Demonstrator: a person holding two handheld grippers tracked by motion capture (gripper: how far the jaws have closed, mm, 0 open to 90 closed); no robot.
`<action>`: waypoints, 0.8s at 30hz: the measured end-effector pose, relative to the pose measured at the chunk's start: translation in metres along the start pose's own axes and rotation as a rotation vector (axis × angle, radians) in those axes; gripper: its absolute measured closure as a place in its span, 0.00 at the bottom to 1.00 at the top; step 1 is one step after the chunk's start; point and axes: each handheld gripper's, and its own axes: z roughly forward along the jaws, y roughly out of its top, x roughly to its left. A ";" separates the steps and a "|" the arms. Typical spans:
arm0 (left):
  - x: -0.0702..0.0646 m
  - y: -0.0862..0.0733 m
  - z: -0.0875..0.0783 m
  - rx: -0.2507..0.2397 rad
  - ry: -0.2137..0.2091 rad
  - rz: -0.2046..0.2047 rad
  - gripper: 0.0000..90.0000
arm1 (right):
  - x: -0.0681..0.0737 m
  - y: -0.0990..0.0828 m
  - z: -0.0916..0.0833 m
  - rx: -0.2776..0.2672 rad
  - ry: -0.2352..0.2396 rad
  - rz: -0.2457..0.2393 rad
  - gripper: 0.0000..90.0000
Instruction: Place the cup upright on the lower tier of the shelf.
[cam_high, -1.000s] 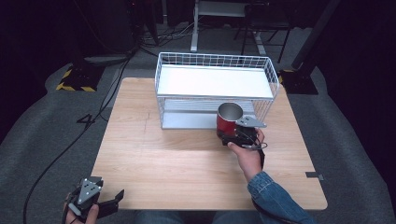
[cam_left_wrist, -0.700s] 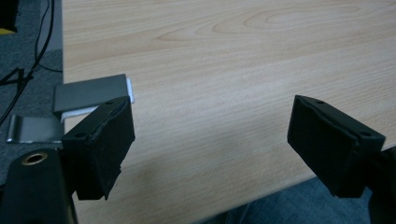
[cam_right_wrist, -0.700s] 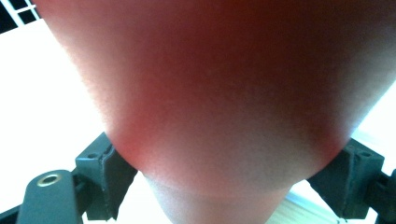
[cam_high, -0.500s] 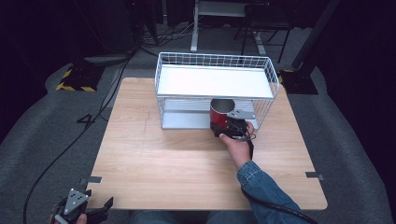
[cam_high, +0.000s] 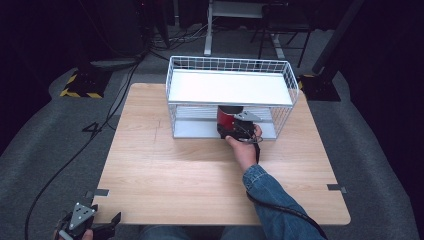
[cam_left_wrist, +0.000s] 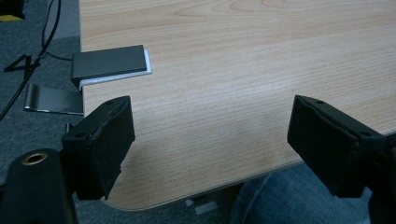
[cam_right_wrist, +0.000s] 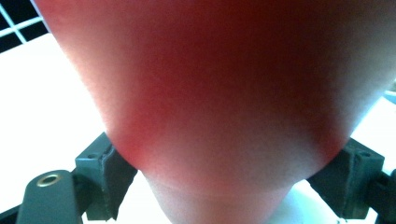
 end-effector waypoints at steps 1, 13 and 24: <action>0.000 0.000 0.000 0.001 -0.001 0.001 0.17 | 0.000 0.000 0.006 0.000 -0.007 -0.009 0.19; 0.004 -0.003 0.001 0.005 -0.004 -0.003 0.17 | -0.005 0.003 0.023 0.002 -0.026 -0.001 0.19; 0.003 -0.005 0.001 0.005 -0.005 -0.009 0.17 | -0.011 0.001 0.029 0.008 -0.002 -0.010 0.19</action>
